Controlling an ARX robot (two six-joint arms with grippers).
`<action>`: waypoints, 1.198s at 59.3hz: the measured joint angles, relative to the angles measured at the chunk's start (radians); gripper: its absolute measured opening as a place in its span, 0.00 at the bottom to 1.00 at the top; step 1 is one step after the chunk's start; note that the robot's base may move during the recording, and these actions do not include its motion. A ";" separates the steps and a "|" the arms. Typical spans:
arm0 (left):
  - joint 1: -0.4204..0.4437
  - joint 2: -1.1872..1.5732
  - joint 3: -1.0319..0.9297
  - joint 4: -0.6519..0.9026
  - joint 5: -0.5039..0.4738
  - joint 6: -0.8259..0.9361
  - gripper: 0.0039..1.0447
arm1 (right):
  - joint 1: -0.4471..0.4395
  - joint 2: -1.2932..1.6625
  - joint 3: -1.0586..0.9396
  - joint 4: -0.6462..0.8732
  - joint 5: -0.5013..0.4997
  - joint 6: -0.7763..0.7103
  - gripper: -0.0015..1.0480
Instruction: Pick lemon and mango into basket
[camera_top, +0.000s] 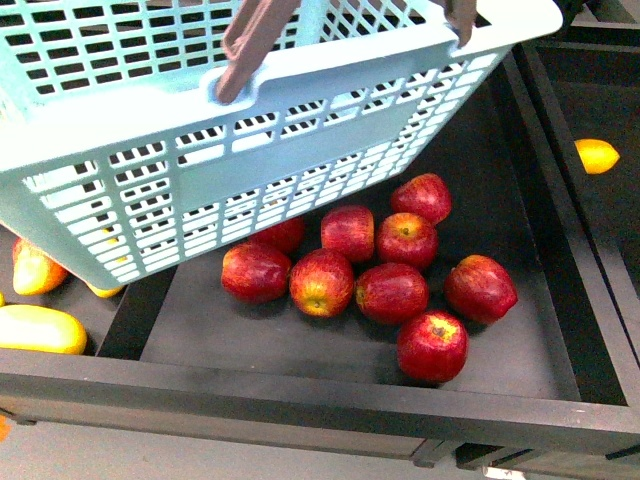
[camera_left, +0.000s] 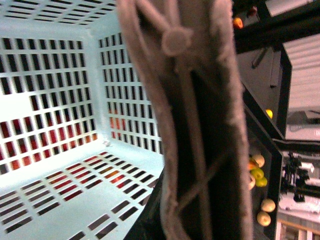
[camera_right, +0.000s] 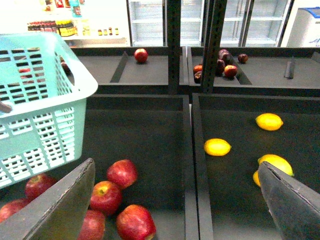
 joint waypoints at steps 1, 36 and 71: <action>-0.005 0.009 0.011 -0.004 0.003 0.000 0.04 | 0.000 0.000 0.000 0.000 0.000 0.000 0.92; -0.191 0.079 0.064 0.051 0.143 0.025 0.04 | 0.000 0.000 0.000 0.000 0.000 0.000 0.92; -0.180 0.076 0.063 0.052 0.124 0.030 0.04 | 0.000 0.000 0.000 0.000 0.000 0.000 0.92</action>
